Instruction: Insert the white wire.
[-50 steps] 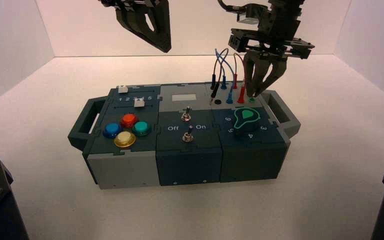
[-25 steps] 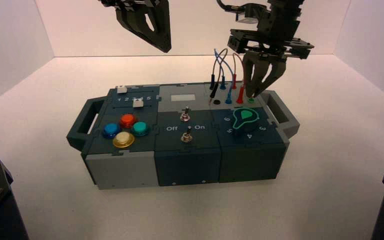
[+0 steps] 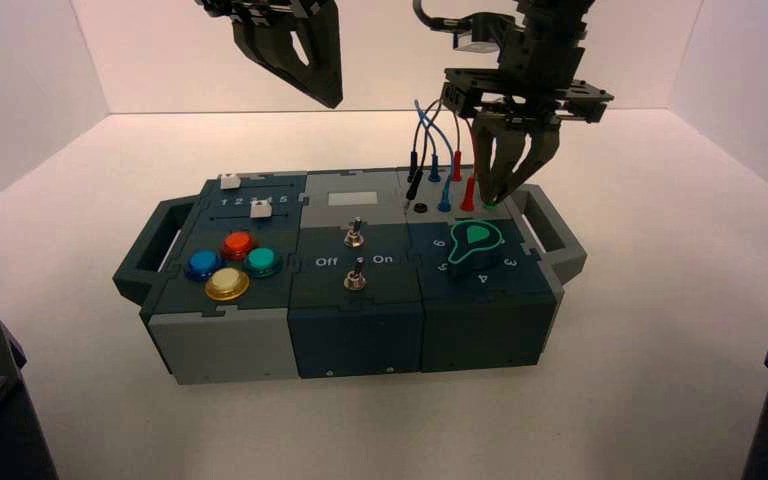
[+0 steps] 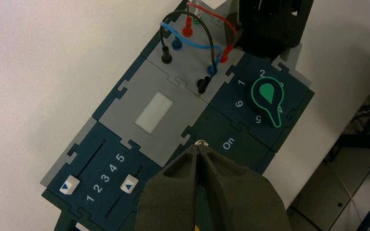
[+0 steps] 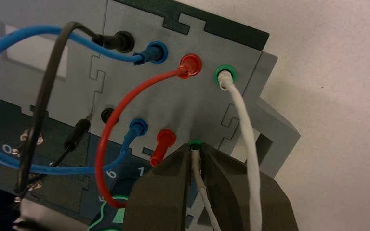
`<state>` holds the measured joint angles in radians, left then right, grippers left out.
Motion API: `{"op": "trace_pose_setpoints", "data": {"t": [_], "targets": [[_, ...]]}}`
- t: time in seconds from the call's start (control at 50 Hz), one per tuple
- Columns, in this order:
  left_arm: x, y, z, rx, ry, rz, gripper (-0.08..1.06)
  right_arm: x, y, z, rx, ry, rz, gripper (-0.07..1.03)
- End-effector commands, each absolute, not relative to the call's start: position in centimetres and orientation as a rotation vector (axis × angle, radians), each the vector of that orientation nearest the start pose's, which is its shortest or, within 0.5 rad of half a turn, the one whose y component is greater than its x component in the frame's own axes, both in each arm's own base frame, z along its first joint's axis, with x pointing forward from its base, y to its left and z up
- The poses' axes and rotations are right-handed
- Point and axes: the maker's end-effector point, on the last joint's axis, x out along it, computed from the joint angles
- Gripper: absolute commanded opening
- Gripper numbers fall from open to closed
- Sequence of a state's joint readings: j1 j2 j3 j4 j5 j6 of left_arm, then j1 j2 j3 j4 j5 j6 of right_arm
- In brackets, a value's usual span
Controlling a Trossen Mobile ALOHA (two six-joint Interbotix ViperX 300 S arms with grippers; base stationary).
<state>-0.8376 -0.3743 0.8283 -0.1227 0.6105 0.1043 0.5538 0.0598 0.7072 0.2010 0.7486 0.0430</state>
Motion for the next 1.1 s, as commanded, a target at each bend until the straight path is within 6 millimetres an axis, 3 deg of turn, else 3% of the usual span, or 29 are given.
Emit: {"op": "trace_pose_setpoints", "data": {"t": [0.02,0.36,0.52,1.1], "targets": [[19.9,-24.0,15.7,0.403,0.967,-0.832,-0.03,23.6,18.7,3.6,-0.207,1.550,0.422,-0.02],[19.9,-24.0,15.7,0.403,0.967,-0.832,-0.03,24.4,19.3,4.2,-0.208,1.509,0.440,-0.01],[19.9,-24.0,15.7,0.403,0.967,-0.832,-0.03,24.6,19.4,4.4,-0.205,1.514,0.438,0.24],[19.9,-24.0,15.8,0.408,0.960,-0.835,-0.03,25.0,19.6,5.6,-0.205,1.491,0.445,0.24]]}}
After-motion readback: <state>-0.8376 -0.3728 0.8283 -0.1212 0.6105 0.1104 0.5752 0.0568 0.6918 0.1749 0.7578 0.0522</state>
